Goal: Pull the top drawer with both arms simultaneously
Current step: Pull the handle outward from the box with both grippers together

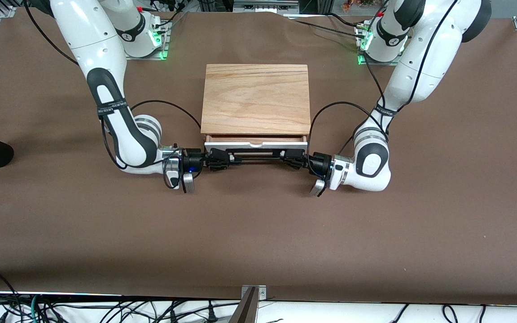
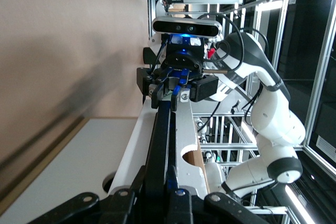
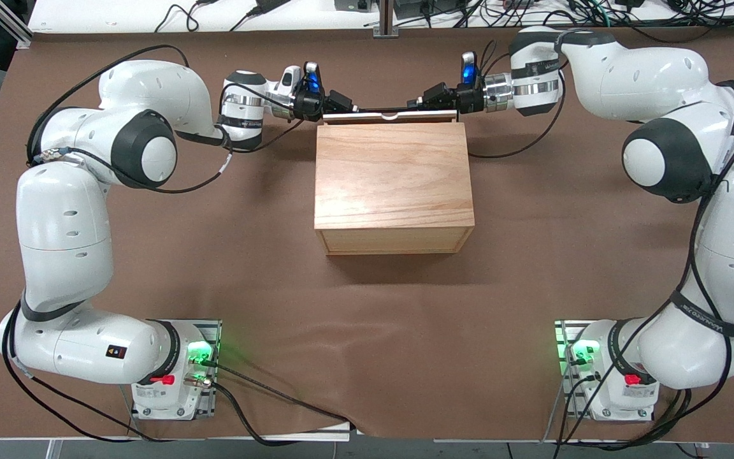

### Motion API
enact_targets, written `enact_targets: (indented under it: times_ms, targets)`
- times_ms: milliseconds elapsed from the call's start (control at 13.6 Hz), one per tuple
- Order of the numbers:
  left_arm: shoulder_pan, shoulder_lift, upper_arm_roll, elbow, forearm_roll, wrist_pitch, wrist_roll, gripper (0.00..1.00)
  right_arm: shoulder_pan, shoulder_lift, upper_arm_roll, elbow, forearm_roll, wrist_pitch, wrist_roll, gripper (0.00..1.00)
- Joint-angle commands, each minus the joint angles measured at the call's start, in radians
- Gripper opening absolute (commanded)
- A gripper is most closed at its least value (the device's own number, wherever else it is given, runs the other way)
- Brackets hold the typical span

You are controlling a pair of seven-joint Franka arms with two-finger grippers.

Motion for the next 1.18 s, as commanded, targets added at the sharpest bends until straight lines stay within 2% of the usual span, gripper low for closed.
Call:
enact_targets:
  times_ms: [0,588,1103]
  targets:
    - [-0.013,0.043,-0.006,0.083,-0.013,0.031,-0.071,0.00,-0.016,0.056,0.004,0.114,0.014,-0.002,0.062,0.00]
    - [-0.015,0.130,-0.002,0.262,-0.007,0.102,-0.159,0.00,-0.039,0.136,0.004,0.264,0.012,0.004,0.117,0.00]
    - [-0.030,0.203,0.011,0.385,-0.005,0.197,-0.177,0.00,-0.039,0.166,0.004,0.323,0.017,0.045,0.134,0.00]
